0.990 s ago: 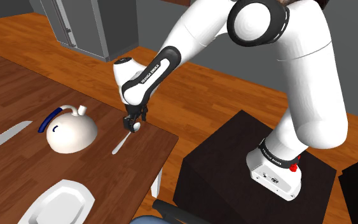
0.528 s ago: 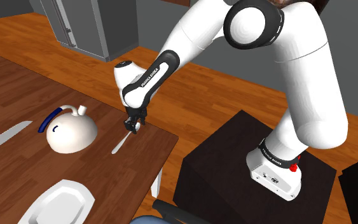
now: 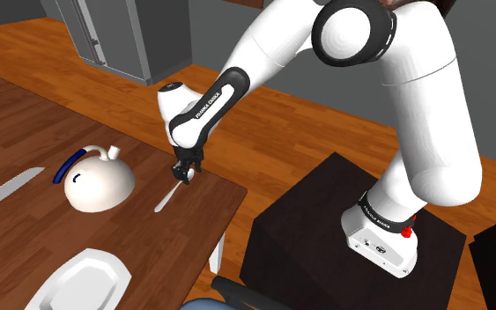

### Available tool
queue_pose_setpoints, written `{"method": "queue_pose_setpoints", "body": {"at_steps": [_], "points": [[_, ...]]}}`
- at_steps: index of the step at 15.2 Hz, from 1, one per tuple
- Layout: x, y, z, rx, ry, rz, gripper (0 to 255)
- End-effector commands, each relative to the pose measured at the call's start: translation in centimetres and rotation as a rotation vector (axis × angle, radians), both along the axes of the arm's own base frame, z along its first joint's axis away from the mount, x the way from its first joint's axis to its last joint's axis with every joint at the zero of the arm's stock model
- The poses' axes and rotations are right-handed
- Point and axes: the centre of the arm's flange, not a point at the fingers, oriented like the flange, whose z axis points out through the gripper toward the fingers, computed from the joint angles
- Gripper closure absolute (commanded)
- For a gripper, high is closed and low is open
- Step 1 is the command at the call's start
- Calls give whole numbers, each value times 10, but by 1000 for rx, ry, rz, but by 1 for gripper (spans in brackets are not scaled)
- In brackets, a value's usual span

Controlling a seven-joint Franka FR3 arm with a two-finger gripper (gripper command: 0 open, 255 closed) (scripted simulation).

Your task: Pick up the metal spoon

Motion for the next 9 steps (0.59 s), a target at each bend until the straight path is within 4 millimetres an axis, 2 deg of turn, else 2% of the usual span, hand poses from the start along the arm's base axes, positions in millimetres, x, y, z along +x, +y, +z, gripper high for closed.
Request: {"method": "queue_pose_setpoints", "body": {"at_steps": [1, 9], "points": [[0, 0, 9, 0, 0, 0, 255], [0, 0, 52, 0, 0, 0, 255]]}}
